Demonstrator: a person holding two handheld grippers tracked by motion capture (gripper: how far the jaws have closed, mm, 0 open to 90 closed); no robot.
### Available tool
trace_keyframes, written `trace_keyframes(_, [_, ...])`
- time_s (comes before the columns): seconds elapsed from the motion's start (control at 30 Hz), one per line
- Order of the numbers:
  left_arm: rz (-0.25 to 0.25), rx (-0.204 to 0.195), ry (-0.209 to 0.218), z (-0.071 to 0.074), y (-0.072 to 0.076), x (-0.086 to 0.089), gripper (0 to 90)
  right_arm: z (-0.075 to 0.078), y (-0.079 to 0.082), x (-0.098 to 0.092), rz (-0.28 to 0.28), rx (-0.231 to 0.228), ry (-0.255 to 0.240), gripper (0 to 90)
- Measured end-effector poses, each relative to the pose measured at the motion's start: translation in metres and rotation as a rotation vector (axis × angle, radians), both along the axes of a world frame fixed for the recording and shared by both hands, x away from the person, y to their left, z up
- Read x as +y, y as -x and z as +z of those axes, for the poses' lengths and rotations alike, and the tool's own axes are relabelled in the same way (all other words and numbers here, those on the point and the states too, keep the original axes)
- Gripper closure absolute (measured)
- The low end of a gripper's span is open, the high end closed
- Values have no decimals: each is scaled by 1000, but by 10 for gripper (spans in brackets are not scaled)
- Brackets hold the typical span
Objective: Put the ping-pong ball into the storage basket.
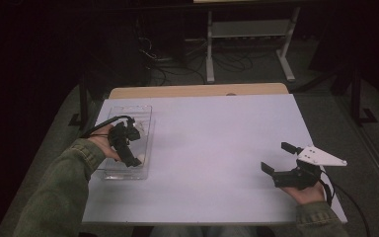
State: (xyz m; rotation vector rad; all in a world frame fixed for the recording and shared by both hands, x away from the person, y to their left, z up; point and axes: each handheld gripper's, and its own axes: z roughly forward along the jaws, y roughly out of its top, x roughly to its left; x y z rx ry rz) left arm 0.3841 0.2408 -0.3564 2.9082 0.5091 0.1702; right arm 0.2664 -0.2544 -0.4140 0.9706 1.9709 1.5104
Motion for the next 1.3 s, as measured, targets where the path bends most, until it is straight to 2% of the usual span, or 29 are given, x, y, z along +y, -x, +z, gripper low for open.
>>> trace_keyframes(0.1, [-3,-1,14,2,0,0,0,0,0,0,0,1,-1,0])
trace_keyframes(0.3, [-10,-1,9,1,2,-1,0,-1,0,-1,-1,4,1,0])
trace_keyframes(0.53, [1,-28,44,8,5,1,0,0,0,-1,-1,2,1,0])
trace_keyframes(0.67, [3,-45,68,12,8,3,0,0,0,-1,-2,1,0,0])
trace_keyframes(0.97, [47,-82,171,19,13,16,0,0,0,-1,-3,2,-1,0])
trace_keyframes(1.1, [53,-83,189,20,16,20,0,0,0,-1,-4,1,0,0])
trace_keyframes(1.3, [78,-113,229,23,19,28,0,0,0,-1,-7,1,0,0])
